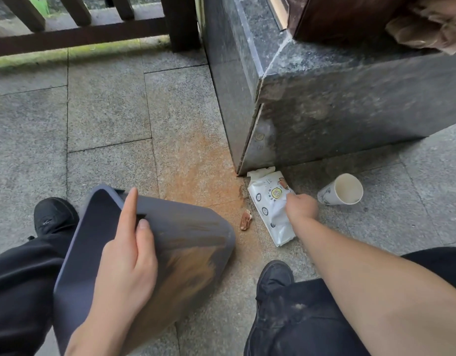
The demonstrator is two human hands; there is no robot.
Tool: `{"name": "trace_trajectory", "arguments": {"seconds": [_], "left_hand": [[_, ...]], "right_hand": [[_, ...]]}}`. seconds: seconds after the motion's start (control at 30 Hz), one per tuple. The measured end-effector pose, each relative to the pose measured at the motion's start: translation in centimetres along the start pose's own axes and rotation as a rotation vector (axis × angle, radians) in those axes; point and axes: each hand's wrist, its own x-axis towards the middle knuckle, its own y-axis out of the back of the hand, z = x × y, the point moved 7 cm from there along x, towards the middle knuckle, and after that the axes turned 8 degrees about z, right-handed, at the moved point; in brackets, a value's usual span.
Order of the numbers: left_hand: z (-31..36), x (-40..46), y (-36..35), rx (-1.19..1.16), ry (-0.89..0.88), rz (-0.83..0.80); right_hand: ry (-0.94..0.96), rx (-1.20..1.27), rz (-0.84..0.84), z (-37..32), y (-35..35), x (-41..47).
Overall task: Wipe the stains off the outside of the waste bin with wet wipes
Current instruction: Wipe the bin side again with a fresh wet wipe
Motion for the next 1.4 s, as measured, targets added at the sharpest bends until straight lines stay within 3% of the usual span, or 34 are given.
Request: {"name": "trace_trajectory", "arguments": {"seconds": [0.3,0.77,1.03,1.17,1.27,1.4], "left_hand": [[0.8,-0.9,-0.9,0.015,0.0,-0.074],[0.1,-2.0,-0.5,-0.018,-0.034,-0.026],[-0.4,-1.7,-0.5,-0.017,-0.039,-0.007],[-0.3,-1.6,-0.6,-0.011,-0.051,-0.02],[0.0,-1.8,-0.7,-0.019,-0.079,-0.018],[0.0,-2.1,-0.5,-0.022,-0.097,-0.014]], "right_hand": [[0.259,0.296,0.074,-4.8,8.5,-7.5],[0.658,0.111,0.105,-11.4,16.3,-10.0],[0.631,0.278,0.149,-13.5,18.8,-10.1],[0.664,0.224,0.099,-14.1,18.6,-10.9],[0.69,0.216,0.161,-14.1,19.7,-10.7],[0.723,-0.029,0.121,-14.7,19.8,-10.4]]}}
